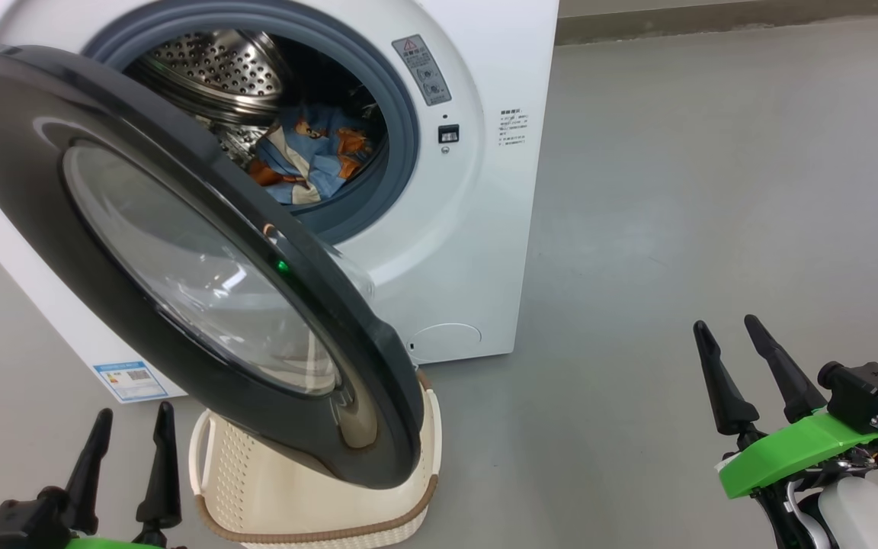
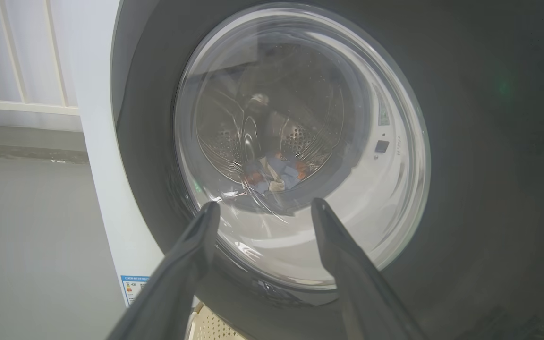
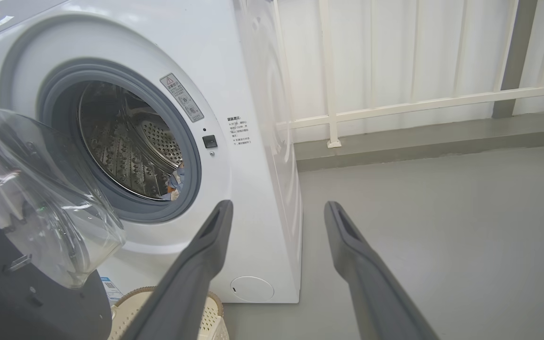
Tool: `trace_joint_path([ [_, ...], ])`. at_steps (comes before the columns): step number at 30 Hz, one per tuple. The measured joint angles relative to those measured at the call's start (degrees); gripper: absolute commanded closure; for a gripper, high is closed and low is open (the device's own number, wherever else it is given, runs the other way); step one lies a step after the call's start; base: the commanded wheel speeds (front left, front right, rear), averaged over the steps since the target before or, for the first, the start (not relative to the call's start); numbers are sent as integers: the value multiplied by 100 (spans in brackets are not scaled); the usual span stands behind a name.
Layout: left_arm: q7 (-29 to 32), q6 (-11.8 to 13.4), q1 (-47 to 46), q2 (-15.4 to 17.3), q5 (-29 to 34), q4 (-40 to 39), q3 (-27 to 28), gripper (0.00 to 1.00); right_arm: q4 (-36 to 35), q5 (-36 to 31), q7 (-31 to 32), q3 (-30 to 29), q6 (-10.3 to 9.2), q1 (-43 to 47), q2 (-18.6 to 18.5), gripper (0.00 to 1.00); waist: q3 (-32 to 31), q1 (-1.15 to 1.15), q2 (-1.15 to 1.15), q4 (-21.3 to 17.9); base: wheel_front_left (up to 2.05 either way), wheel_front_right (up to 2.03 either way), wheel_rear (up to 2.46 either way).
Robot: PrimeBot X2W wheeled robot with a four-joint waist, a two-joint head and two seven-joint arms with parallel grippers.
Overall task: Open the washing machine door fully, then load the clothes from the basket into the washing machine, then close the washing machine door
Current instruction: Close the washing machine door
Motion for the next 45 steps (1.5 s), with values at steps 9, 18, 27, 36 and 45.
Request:
trace_joint_path([
  [9, 0, -1, 0, -74, 0, -1, 16, 0, 1, 0, 0, 23, 0, 0, 0, 0, -6, 0, 0, 5, 0, 0, 0],
  [18, -16, -2, -1, -94, 1, -2, 20, 0, -15, 1, 0, 191, 0, -1, -51, 100, -17, 0, 0, 59, 0, 0, 0],
  [27, -18, -4, 2, -185, 1, 8, -2, 0, -263, 78, -1, 433, 0, -5, -29, 100, -59, 0, 0, 424, 0, 0, 0],
  [36, -18, -56, 11, -234, 1, 58, -67, 0, -569, 202, -1, 587, 0, -91, 81, 100, -141, 0, 0, 1064, 0, 0, 0],
  [45, -15, -60, 14, -209, 1, 100, -185, 0, -1415, 248, -1, 576, 0, -249, 260, 100, -226, 0, 0, 1651, 0, 0, 0],
])
